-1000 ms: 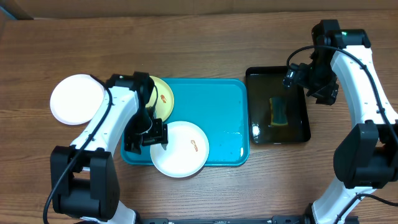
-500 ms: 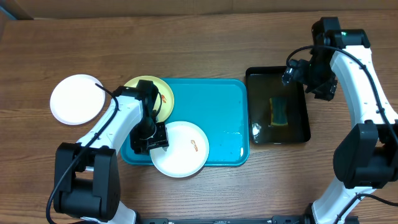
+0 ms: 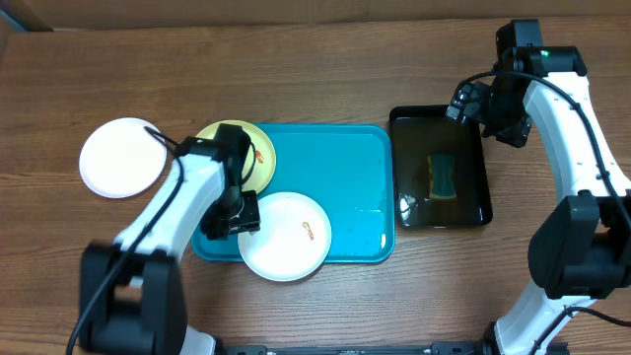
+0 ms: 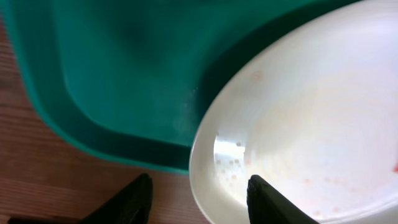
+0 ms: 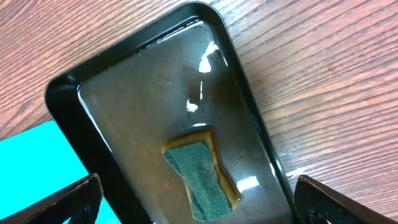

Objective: Clean dirty plates on tray and stack at the side
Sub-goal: 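Grip the lower white plate rim with the left gripper and slide it right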

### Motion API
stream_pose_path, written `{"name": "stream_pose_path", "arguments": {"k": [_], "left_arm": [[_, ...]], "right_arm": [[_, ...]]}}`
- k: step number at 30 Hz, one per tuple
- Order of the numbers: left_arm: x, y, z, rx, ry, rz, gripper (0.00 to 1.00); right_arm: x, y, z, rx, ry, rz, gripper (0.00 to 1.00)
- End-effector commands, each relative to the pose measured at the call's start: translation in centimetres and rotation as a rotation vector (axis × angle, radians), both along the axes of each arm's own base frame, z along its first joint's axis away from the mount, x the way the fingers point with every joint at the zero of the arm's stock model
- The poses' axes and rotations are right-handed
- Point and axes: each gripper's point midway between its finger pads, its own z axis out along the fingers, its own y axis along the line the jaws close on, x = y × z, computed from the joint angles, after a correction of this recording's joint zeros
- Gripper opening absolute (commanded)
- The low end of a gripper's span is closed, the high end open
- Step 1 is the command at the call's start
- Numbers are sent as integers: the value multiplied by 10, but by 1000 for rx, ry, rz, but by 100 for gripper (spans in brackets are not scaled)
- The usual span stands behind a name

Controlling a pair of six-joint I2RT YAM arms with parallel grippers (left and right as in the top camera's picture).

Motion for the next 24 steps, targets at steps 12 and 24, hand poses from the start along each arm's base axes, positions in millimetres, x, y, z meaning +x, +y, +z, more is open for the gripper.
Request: {"name": "stream_pose_path", "arguments": {"k": [12,24], "left_arm": [[-34,3,6,-30,-261,149,67],[-34,-9,-9,-93,-250,90,39]], "right_arm": [[0,-2,2,-11,-9,1,100],[0,-2,2,-11,-9,1,100]]}}
